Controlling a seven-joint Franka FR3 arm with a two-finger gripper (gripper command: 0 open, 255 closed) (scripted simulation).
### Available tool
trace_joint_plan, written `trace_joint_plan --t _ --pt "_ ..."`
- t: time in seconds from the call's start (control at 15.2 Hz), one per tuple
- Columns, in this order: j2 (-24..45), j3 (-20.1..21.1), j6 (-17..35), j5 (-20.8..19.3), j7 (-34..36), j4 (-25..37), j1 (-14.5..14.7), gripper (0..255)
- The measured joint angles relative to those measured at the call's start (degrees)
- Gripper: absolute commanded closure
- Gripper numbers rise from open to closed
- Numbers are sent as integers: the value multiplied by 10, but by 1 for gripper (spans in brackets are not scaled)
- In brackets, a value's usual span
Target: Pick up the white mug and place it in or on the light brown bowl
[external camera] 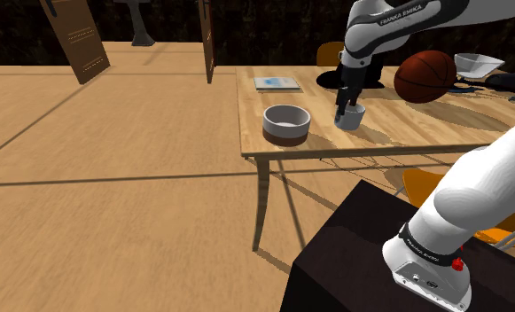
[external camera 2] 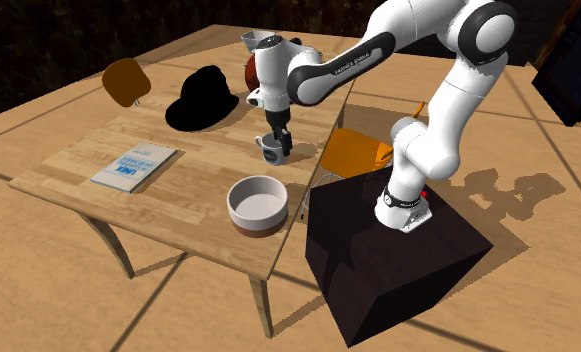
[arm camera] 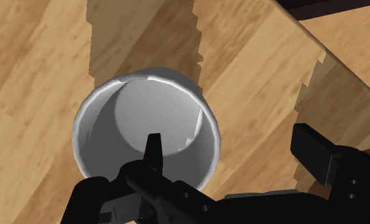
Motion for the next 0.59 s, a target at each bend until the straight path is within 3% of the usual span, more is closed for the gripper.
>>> trace_joint_plan --t 0.59 --pt "31 -11 57 1 -8 -26 -3 0"
